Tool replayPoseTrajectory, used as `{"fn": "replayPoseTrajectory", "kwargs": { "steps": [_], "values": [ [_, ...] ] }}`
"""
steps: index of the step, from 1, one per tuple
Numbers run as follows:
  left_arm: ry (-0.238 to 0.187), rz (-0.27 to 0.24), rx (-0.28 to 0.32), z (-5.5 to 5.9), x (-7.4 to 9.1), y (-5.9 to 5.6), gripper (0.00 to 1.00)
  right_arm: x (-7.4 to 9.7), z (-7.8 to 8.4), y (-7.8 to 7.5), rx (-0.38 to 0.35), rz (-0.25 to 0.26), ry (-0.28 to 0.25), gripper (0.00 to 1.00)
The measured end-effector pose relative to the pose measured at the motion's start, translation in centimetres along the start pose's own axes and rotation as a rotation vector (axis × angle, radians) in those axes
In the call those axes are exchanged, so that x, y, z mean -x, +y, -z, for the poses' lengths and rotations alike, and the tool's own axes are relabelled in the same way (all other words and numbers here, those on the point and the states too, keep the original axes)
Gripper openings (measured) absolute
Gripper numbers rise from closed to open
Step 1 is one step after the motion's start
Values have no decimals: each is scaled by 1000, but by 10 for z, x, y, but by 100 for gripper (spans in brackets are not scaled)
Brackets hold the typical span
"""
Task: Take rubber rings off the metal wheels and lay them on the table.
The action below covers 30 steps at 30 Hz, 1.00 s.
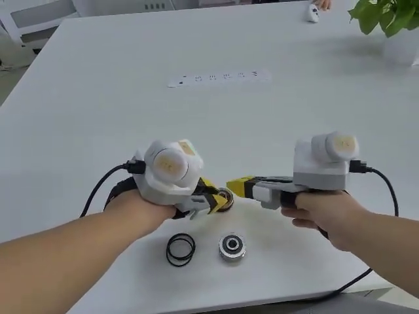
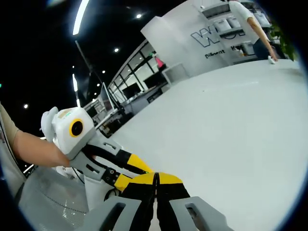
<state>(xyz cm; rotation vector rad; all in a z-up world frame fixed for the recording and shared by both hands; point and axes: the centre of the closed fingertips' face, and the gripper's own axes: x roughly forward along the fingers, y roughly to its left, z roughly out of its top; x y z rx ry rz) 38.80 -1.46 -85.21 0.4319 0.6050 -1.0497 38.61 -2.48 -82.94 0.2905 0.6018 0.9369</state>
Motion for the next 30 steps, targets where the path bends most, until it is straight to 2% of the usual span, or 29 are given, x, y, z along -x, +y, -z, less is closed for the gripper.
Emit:
{"fn": "replayPoseTrajectory", "kwargs": {
  "steps": [5, 7, 10, 12, 13, 19, 30],
  "values": [
    [-1, 3, -3, 0, 0, 0, 12, 1, 8, -3, 85, 5, 29, 1],
    [0, 4, -4, 0, 0, 0, 12, 0, 12, -6, 119, -5, 46, 9],
    [0, 5, -4, 0, 0, 0, 12, -1, 20, -4, 206, -27, 89, 14],
    [-1, 5, -3, 0, 0, 0, 12, -3, 22, -1, 221, -35, 99, 17],
    [-1, 5, -3, 0, 0, 0, 12, -4, 23, -3, 258, -42, 111, 20],
    [-1, 3, -1, 0, 0, 1, 12, -14, 29, -4, 358, -37, 151, 27],
    [-1, -1, 6, 0, 1, 1, 12, -25, 28, -6, 388, -14, 157, 26]
  ]
}}
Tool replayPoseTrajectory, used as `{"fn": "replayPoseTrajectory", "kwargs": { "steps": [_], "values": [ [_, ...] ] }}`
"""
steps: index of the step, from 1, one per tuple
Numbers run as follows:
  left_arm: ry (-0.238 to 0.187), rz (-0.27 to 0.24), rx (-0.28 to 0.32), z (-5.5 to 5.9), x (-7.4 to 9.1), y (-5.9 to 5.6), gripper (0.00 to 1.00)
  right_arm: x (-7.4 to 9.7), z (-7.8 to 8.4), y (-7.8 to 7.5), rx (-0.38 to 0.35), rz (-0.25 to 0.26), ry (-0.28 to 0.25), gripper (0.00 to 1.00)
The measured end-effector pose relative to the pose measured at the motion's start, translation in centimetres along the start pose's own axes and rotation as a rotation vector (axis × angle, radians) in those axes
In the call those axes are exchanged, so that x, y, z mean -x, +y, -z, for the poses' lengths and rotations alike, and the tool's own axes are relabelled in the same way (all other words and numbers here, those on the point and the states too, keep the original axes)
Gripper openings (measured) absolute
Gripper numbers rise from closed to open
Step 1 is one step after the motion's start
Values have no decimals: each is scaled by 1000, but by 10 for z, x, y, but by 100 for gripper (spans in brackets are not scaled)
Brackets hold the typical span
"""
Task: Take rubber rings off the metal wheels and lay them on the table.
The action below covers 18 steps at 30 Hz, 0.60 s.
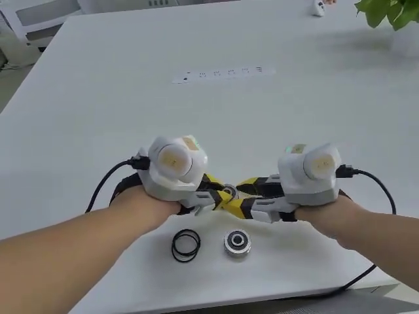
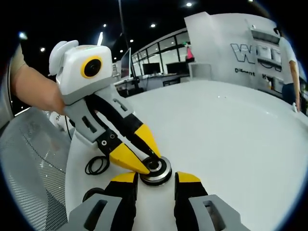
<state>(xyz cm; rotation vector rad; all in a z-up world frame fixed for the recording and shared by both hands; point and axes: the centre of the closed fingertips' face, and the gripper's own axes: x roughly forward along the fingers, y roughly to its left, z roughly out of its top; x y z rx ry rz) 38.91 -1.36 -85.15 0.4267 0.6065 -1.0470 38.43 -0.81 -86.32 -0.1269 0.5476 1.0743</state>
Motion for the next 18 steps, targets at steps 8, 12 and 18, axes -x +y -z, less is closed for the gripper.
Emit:
{"fn": "replayPoseTrajectory", "kwargs": {
  "steps": [8, 12, 18],
  "values": [
    [-1, -1, 1, 0, 0, 0, 12, 3, 3, 2, 10, 1, 1, 21],
    [-1, -2, 1, 0, 0, 0, 12, 6, 6, 1, 4, 7, 8, 18],
    [-2, -3, 4, 0, 0, 0, 12, 9, 8, 0, 0, 11, 11, 12]
  ]
}}
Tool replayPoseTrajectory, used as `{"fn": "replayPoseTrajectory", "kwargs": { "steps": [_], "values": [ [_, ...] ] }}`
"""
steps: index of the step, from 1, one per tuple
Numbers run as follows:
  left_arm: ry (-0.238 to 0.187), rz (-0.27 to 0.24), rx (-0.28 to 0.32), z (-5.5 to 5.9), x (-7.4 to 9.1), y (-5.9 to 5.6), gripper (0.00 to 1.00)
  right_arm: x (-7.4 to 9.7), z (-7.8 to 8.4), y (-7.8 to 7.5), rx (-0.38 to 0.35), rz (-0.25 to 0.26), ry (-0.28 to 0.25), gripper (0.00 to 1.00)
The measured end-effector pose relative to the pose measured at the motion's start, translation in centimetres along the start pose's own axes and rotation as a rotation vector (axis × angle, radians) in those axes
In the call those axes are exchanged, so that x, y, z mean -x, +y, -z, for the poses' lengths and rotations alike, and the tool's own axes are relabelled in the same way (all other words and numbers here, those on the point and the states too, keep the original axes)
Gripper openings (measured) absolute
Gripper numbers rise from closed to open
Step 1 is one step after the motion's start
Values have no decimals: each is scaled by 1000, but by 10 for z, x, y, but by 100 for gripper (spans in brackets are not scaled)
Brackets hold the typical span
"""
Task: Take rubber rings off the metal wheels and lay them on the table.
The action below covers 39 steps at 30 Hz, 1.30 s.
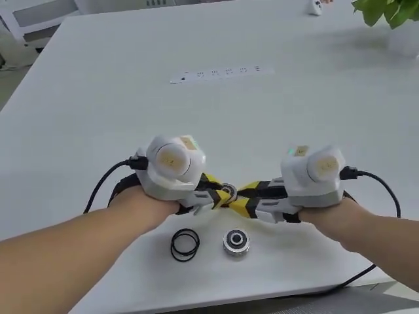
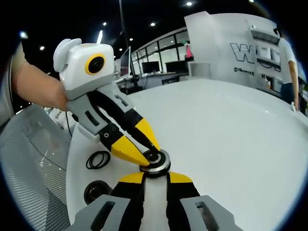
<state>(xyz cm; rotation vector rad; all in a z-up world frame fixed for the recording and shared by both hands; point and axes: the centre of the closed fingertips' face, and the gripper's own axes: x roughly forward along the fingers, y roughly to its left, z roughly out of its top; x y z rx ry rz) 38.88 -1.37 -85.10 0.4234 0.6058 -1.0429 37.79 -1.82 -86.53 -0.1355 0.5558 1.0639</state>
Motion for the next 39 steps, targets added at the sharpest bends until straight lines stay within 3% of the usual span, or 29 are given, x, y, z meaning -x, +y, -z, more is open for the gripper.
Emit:
{"fn": "replayPoseTrajectory", "kwargs": {
  "steps": [5, 7, 8, 13, 15, 21, 26, 29, 32, 39],
  "values": [
    [-2, -4, 5, 0, 0, 0, 12, 1, 2, 0, -10, 8, 9, 8],
    [-4, -4, 7, 0, 0, 0, 12, 4, 6, -4, -5, 27, 30, 0],
    [-4, -4, 8, 0, 0, 0, 12, 4, 5, 0, -22, 9, 18, 0],
    [-2, -7, 11, 0, 0, 0, 12, 3, 4, -3, -16, 28, 32, 0],
    [-2, -9, 8, 0, 0, 0, 12, 3, 3, -5, -50, 37, 34, 0],
    [-2, -11, -1, 0, 0, 0, 12, 4, 1, -12, -241, 57, -8, 0],
    [-1, -9, -1, 0, 0, 0, 12, 9, -11, -16, -354, 45, -89, 0],
    [-1, -10, -1, 0, -1, 0, 12, 10, -15, -9, -368, 36, -101, 0],
    [0, -11, 1, 0, -1, -1, 12, 11, -17, -6, -428, 16, -124, 0],
    [1, -12, 1, -1, -1, -1, 12, 15, -16, -4, -502, -9, -148, 0]
  ]
}}
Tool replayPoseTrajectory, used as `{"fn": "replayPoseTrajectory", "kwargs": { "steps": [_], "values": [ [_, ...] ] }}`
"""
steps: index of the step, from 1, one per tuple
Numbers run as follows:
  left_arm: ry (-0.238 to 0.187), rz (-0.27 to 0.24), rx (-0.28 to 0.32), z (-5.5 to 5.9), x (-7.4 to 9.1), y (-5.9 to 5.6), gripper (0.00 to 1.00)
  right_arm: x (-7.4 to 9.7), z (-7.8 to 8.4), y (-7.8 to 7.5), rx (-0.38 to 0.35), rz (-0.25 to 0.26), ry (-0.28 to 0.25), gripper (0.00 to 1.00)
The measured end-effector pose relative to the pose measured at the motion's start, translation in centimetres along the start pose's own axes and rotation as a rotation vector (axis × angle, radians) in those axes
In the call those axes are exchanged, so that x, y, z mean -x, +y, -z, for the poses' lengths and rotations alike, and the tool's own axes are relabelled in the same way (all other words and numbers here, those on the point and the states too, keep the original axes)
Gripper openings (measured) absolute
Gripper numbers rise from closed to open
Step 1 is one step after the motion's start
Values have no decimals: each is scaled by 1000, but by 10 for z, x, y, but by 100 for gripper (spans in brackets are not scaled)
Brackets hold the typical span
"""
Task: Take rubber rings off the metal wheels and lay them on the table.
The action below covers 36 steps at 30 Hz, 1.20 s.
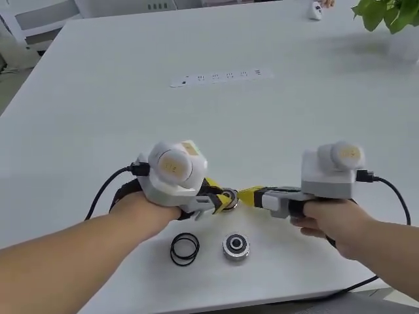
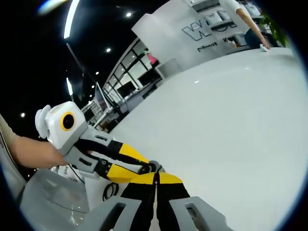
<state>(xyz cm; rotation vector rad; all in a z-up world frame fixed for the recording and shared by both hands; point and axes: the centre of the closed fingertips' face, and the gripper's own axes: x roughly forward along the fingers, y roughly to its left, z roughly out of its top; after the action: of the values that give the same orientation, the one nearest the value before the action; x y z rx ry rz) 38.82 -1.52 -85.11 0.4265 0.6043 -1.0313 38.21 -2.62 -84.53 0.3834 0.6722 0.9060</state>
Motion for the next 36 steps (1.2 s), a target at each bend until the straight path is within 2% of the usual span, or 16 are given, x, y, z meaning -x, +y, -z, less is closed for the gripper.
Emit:
{"fn": "replayPoseTrajectory", "kwargs": {
  "steps": [11, 12, 13, 14, 15, 16, 18, 19, 20, 22, 23, 25, 27, 30, 32, 36],
  "values": [
    [6, -1, -12, 0, 0, -1, 12, 0, 0, 10, -36, -38, -9, 0],
    [5, -2, -13, 0, 0, -1, 12, 0, 0, 17, -31, -84, -7, 0],
    [3, -3, -13, -1, 0, -1, 12, -4, 0, 41, -63, -163, 2, 0],
    [6, -3, -14, 0, 0, -2, 12, -6, -9, 31, 2, -74, -53, 0],
    [1, -3, -13, -1, 0, -1, 12, -7, -7, 42, -11, -155, -3, 0],
    [0, -3, -16, -2, 0, -1, 12, -10, -10, 40, 40, -141, -11, 0],
    [4, -3, -17, -2, 0, 0, 12, -10, -8, 41, 37, -143, -15, 0],
    [4, -3, -16, -2, 0, 0, 12, -9, -7, 38, 56, -133, -18, 0],
    [3, -4, -14, -2, 0, 0, 12, -6, -6, 26, 115, -100, -18, 0],
    [-1, -3, -10, -2, 0, 0, 12, 0, -8, 15, 188, -59, -23, 0],
    [-2, -2, -11, -2, 0, 0, 12, 2, -7, 12, 192, -47, -16, 0],
    [-2, -1, -10, -2, 0, -1, 12, 5, -4, 5, 249, -28, 4, 0],
    [-2, -1, -11, -2, 0, -1, 12, 4, -1, 1, 275, -27, 13, 8],
    [-3, -1, -9, -1, 0, -1, 12, 3, 7, 5, 373, -41, 47, 13],
    [-5, 3, -8, -1, 0, -2, 12, 1, 9, 6, 406, -48, 59, 20],
    [-9, 16, -9, -1, 1, -3, 12, -5, 11, 1, 510, -54, 92, 32]
  ]
}}
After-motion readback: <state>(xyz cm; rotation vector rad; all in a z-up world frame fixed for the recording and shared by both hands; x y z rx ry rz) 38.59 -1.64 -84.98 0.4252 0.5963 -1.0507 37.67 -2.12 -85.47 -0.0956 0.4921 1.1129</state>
